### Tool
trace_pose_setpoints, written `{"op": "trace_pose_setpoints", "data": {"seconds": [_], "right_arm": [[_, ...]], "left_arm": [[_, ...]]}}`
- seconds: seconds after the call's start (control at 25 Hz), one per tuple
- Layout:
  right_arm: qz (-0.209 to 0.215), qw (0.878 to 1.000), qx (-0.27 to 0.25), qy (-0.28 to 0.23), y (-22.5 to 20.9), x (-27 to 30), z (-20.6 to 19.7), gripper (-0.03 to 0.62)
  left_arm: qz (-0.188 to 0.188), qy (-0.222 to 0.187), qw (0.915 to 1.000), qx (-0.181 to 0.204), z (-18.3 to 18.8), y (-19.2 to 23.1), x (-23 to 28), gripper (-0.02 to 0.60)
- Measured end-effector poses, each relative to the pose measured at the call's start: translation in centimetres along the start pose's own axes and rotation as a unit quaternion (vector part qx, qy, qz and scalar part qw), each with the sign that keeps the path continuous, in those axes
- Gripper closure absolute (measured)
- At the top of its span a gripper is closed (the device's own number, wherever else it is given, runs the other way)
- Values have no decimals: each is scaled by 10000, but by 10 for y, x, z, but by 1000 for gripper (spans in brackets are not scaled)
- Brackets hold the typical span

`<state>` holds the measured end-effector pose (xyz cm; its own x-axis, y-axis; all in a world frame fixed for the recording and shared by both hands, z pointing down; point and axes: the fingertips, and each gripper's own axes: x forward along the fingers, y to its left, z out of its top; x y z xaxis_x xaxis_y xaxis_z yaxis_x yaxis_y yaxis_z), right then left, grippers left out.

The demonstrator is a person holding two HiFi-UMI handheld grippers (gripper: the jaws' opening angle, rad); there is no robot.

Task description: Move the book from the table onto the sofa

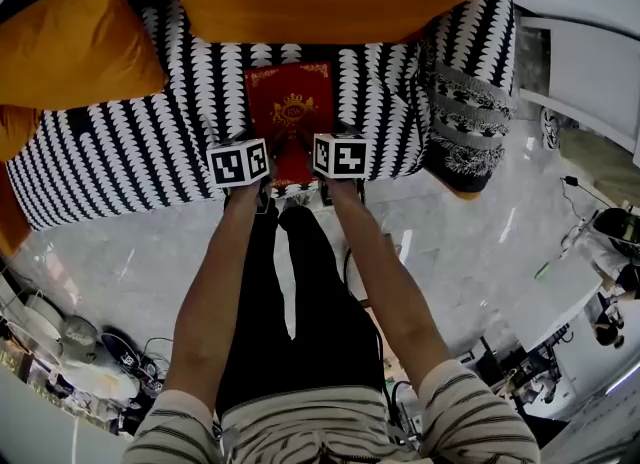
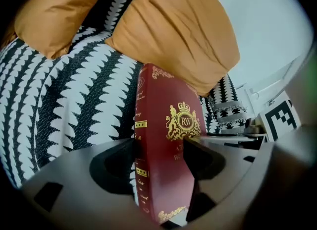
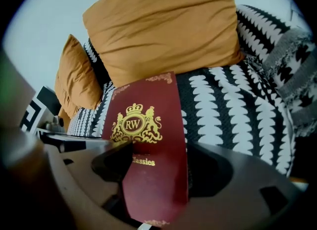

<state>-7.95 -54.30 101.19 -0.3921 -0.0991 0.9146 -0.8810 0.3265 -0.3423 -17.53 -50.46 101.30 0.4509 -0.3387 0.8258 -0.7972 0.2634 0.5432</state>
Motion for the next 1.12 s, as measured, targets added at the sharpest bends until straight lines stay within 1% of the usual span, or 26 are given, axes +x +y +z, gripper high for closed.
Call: {"op": "trace_pose_setpoints", "data": {"seconds": [0.16, 0.36, 0.56, 0.88, 1.04, 1.12], "right_arm": [[-75, 9999, -57, -97, -3, -6, 1, 250], [-237, 9993, -115, -280, -8, -21, 6, 250], [-226, 9988, -156, -407, 0, -36, 5, 250], [-39, 9983, -98, -567, 27, -70, 3, 252], [-6, 9976, -206, -660, 38, -92, 0, 252], [18, 9972, -189, -726, 41, -104, -1, 252]], "left_arm": [[82, -40, 9998, 196, 1, -2, -7, 278], [315, -278, 9983, 403, 13, -4, -24, 278], [439, -380, 9971, 483, 9, -9, -42, 278], [397, -395, 9964, 629, -13, -29, -71, 279], [289, -528, 9959, 680, -18, -41, -92, 279], [236, -610, 9951, 736, -17, -49, -103, 293]]}}
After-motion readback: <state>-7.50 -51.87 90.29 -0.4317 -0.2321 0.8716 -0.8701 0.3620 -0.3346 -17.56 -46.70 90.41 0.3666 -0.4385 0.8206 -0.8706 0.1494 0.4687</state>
